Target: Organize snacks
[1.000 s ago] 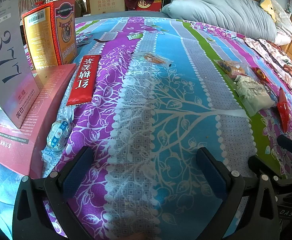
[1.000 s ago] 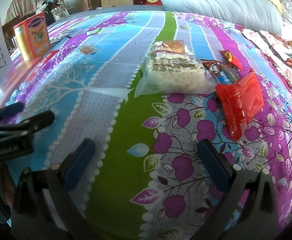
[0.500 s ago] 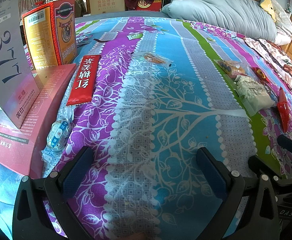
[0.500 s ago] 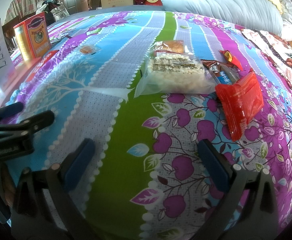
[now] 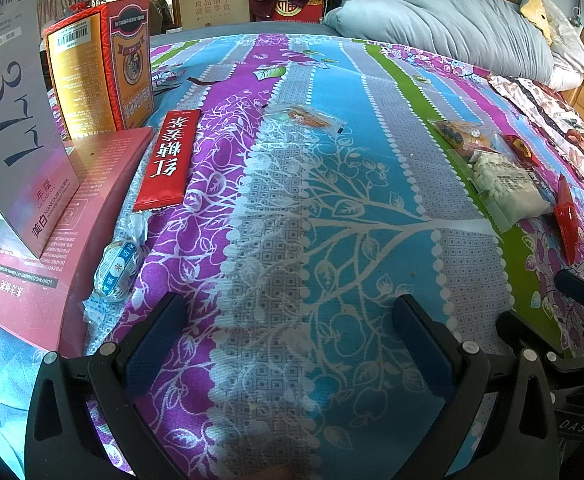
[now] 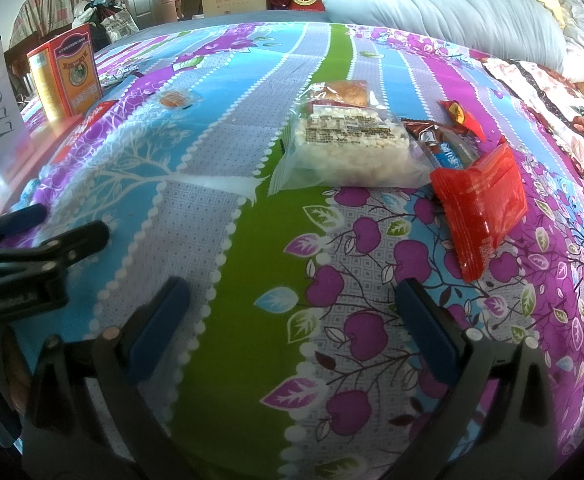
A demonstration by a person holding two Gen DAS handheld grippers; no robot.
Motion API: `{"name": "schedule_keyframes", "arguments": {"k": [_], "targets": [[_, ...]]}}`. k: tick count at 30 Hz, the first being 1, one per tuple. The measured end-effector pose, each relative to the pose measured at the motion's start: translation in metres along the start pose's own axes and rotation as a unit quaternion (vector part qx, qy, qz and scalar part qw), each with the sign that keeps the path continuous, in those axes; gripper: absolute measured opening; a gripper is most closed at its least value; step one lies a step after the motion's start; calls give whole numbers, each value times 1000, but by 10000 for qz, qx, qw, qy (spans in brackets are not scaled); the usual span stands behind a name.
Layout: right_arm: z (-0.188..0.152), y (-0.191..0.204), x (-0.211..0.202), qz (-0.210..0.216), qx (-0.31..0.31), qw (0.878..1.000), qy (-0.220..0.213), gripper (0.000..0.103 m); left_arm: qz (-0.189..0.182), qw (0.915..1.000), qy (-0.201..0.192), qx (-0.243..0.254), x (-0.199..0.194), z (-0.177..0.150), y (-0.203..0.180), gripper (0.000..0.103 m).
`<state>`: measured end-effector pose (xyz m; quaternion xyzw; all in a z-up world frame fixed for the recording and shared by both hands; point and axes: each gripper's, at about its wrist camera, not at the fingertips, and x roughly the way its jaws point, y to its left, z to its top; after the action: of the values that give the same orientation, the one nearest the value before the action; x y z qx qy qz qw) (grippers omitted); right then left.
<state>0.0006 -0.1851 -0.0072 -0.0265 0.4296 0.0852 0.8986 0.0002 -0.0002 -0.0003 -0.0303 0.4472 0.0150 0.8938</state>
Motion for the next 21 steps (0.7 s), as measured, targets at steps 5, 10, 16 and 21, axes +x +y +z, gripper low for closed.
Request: {"name": "schedule_keyframes", "arguments": {"k": [5,10,16,21], "targets": [[0,0,0,1,1,10000,0,103,5,10000,2,2,0,0,0,103],[0,0,0,-1,0,10000,2,103,16,10000,4,12,0,0,0,103],[0,0,0,-2,0,10000,1,103,22,10000,7,15,0,0,0,103],[0,1,0,-6,-3,10000,3,103,27,10000,9,18,0,0,0,103]]}}
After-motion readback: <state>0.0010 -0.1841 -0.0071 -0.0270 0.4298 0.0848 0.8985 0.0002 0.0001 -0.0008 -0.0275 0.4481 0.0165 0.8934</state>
